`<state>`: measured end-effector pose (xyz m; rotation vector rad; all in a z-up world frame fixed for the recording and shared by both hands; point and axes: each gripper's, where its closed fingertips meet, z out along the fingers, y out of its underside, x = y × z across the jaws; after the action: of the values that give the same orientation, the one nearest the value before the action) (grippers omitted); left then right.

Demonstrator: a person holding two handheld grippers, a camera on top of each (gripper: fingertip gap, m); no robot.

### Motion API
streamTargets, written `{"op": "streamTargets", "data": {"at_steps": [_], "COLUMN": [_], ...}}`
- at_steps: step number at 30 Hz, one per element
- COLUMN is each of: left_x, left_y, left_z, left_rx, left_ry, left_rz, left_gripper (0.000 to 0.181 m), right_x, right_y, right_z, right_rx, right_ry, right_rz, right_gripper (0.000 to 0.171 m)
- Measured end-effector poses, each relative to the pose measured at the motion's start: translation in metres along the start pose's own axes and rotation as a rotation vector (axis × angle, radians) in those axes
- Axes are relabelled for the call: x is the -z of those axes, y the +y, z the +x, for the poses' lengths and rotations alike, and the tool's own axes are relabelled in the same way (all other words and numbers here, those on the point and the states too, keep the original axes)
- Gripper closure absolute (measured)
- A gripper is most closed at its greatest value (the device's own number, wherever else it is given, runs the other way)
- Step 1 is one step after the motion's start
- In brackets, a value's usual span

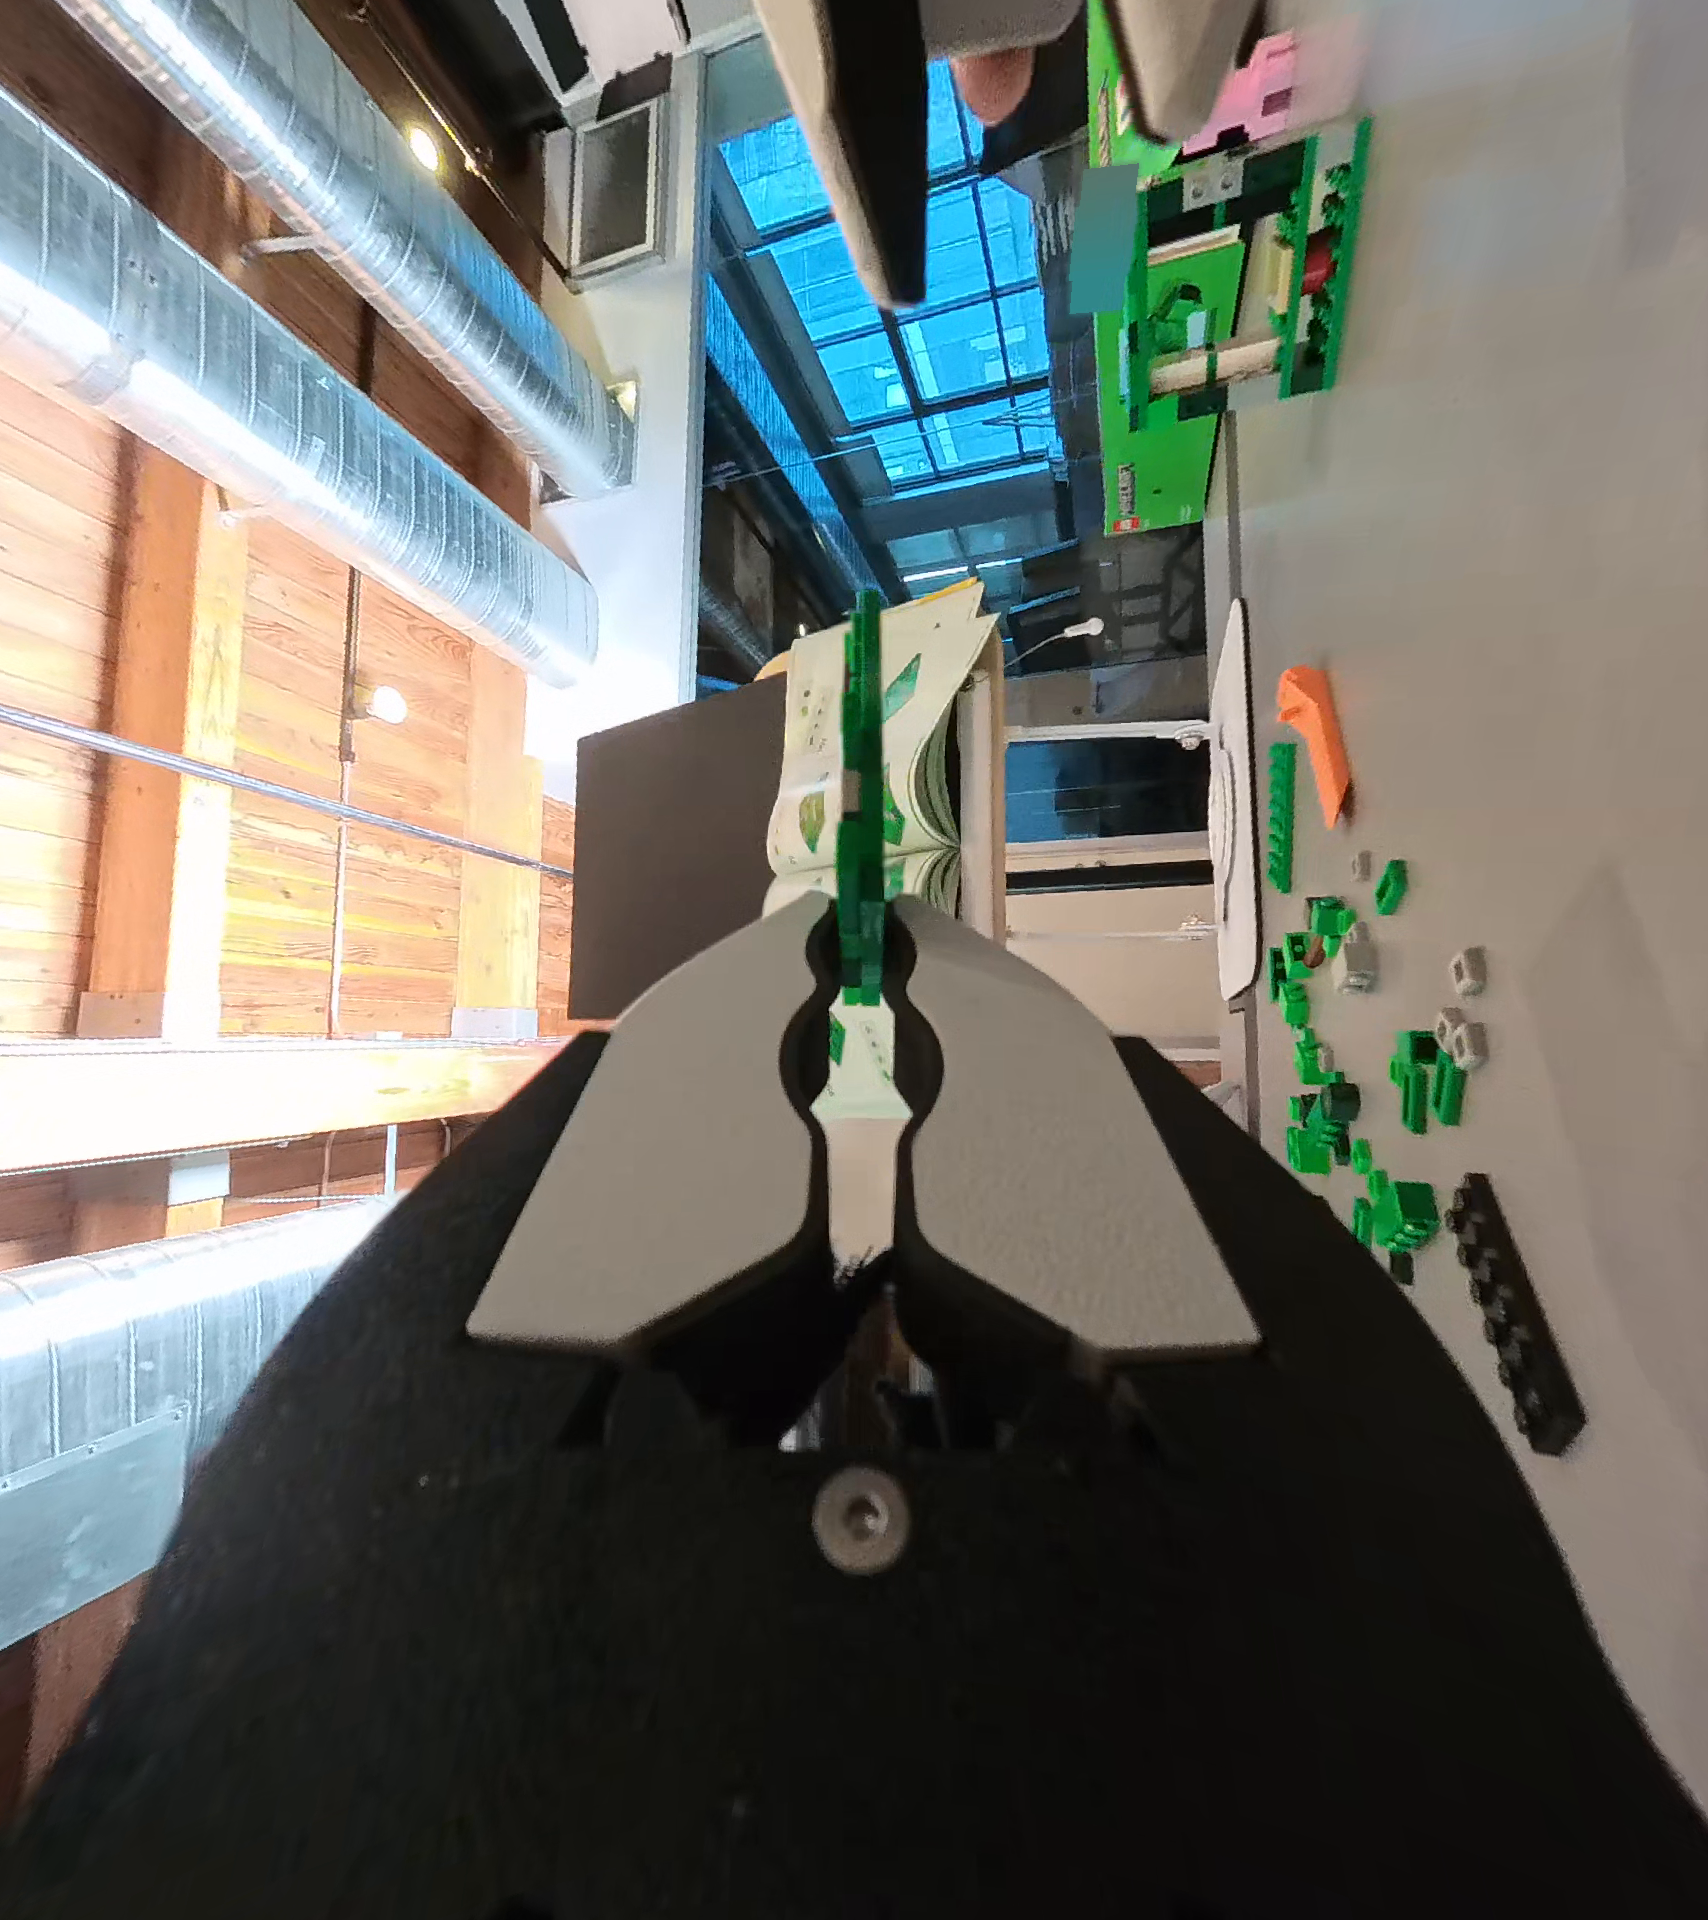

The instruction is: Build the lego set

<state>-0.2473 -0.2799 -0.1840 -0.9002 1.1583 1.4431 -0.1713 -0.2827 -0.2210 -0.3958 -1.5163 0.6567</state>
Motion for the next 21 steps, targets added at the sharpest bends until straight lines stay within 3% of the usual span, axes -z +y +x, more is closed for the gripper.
{"op": "streamTargets", "data": {"at_steps": [21], "left_x": [-0.003], "left_y": [0.01], "left_z": [0.015], "left_rx": [0.099], "left_ry": [0.071], "left_rz": [-0.017], "left_gripper": [0.175], "right_x": [0.005], "right_y": [0.002], "right_z": [0.024], "right_rx": [-0.241], "right_ry": [0.042], "right_rz": [0.045], "right_gripper": [0.14]}}
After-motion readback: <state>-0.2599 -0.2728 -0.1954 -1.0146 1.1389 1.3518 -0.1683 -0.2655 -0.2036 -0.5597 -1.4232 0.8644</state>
